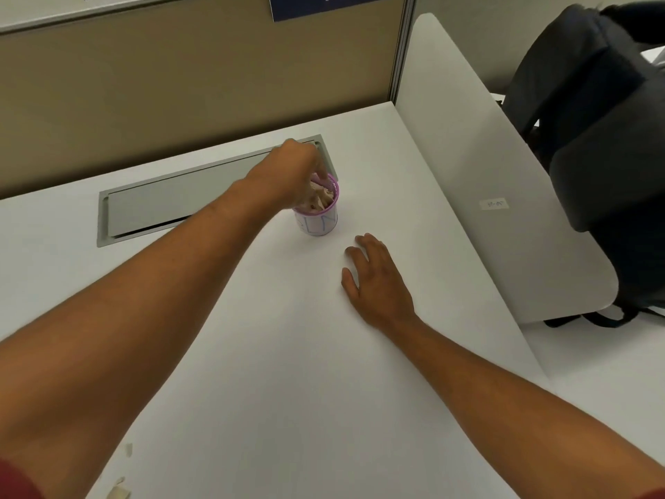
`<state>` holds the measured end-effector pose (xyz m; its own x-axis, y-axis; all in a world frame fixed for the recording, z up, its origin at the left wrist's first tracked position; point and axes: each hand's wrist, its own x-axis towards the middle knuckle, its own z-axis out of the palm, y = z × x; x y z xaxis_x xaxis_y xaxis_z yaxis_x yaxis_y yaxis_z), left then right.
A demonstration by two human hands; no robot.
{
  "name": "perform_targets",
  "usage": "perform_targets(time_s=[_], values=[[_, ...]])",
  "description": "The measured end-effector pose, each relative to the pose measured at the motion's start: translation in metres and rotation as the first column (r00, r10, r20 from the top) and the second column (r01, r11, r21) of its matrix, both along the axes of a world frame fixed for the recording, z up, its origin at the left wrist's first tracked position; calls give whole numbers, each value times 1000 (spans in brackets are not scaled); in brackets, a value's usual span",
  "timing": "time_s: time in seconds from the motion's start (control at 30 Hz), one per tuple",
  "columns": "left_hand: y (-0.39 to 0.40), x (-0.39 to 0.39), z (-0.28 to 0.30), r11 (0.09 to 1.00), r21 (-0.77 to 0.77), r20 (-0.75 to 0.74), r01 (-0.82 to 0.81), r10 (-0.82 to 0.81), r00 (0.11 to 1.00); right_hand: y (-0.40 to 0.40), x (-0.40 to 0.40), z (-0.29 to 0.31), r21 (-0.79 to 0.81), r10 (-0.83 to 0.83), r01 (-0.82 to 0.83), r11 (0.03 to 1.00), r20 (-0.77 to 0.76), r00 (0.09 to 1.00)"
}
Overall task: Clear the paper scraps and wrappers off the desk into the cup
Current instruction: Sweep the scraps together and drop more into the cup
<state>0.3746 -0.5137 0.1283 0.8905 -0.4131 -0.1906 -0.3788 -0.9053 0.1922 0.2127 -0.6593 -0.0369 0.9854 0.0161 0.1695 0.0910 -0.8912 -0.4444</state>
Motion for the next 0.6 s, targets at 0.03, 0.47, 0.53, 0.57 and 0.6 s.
perform_targets(time_s=[0.03,0.47,0.53,0.57,0.6], values=[[0,1,2,1000,-6,27,-15,15,1000,0,0,0,0,1,-1,1000,1,1000],[-14,-2,-43,999,48,22,8,-9,1000,1,0,1,13,-9,9,1000,2,1000],[-16,-1,-47,997,71,4,7,-7,1000,0,1,0,11,-11,11,1000,6,1000],[-16,-1,-49,997,74,-5,4,-3,1000,0,1,0,9,-11,11,1000,9,1000],[-17,0,-49,998,69,-12,0,1,1000,0,1,0,6,-11,11,1000,12,1000]])
